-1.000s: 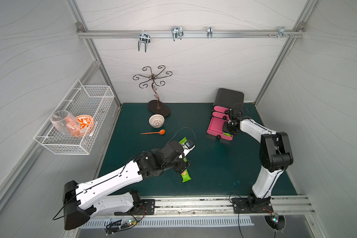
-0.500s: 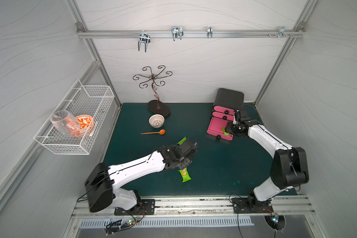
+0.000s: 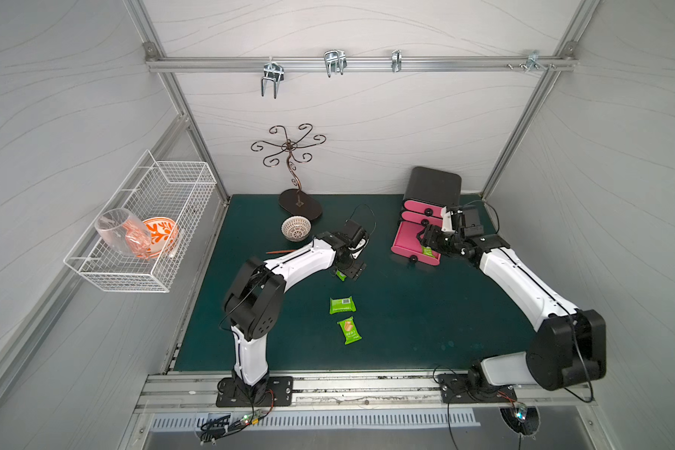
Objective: Place the cookies into the drawer by color
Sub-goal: Pick up the cookie at the center of the board.
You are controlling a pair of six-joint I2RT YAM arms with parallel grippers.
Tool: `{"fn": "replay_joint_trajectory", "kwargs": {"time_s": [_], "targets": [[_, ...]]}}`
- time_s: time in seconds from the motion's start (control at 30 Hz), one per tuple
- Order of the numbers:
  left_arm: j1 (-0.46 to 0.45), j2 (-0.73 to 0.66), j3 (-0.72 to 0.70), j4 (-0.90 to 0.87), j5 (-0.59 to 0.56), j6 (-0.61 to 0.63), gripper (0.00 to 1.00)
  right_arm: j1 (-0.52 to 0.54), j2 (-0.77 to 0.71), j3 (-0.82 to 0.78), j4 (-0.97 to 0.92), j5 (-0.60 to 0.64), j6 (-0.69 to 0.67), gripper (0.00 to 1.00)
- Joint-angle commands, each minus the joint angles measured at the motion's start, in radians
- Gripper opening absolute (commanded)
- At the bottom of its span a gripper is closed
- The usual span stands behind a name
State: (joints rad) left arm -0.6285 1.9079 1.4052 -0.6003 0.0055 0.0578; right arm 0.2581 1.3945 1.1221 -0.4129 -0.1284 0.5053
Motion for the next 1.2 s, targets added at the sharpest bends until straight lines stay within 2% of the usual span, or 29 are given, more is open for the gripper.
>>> {"fn": "replay_joint_trajectory", "kwargs": {"time_s": [0.0, 0.17, 0.3, 0.63, 0.8, 0.97, 1.17], "targets": [[0.014, 0.050, 0.042, 0.024, 0.105, 0.025, 0.76, 0.001, 0.026, 0.058, -0.018, -0.062, -0.040, 0.64], [0.014, 0.109, 0.030, 0.030, -0.001, 0.079, 0.76, -0.002, 0.040, 0.104, -0.053, -0.106, -0.071, 0.64], [0.016, 0.130, 0.012, 0.041, -0.039, 0.126, 0.76, -0.001, 0.032, 0.098, -0.054, -0.137, -0.071, 0.64], [0.041, 0.119, 0.023, 0.081, -0.061, 0.112, 0.75, 0.000, -0.012, 0.075, -0.075, -0.166, -0.051, 0.64], [0.053, 0.200, 0.090, 0.047, -0.043, 0.108, 0.74, 0.000, -0.033, 0.066, -0.072, -0.160, -0.047, 0.65], [0.056, 0.235, 0.085, 0.032, 0.021, 0.073, 0.65, -0.002, -0.042, 0.053, -0.074, -0.152, -0.036, 0.65], [0.056, 0.182, -0.028, 0.057, 0.060, 0.016, 0.50, -0.002, -0.026, 0.070, -0.062, -0.152, -0.020, 0.65]]}}
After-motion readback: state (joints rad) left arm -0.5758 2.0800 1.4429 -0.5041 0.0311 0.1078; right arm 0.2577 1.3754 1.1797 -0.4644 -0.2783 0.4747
